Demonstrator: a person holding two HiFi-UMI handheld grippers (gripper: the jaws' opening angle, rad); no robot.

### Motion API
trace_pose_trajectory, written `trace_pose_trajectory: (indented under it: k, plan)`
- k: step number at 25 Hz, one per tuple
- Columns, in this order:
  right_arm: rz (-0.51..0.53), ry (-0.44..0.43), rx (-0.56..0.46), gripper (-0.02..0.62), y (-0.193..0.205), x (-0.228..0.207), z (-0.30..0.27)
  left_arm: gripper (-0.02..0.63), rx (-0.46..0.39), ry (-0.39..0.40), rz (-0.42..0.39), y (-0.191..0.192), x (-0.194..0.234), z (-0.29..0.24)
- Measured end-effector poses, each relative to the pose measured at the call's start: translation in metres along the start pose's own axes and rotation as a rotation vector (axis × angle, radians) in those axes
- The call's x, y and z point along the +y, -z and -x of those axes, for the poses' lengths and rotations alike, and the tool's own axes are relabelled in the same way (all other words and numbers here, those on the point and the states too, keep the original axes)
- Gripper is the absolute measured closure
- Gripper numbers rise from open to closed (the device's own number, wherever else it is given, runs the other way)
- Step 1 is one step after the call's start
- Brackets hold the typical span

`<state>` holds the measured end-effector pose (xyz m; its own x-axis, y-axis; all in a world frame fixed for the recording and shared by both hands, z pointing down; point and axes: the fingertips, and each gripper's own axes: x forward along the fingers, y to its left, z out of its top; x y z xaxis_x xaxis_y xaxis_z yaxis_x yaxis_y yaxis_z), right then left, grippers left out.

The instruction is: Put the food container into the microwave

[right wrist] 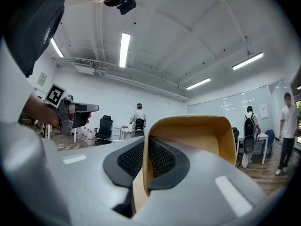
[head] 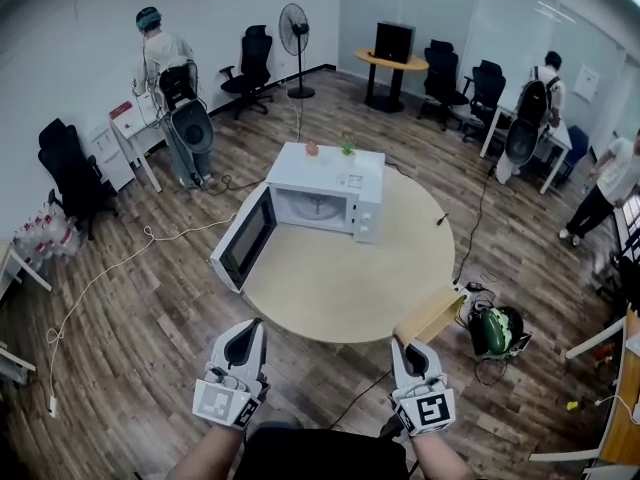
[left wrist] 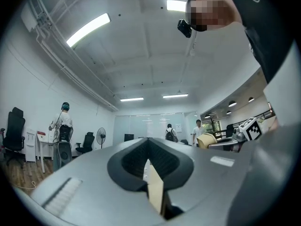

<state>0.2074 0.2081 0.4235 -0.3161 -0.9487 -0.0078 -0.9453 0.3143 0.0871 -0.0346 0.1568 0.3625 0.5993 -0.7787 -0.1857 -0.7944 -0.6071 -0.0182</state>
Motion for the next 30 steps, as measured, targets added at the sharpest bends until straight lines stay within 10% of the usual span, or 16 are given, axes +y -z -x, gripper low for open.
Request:
trace_pose_trajectory:
  k: [30]
  plan:
    - [0.088, 0.105, 0.075, 0.583, -0.004, -0.01, -0.225, 0.607, -0.016, 0.156, 0.1, 0.046, 0.177, -0.179]
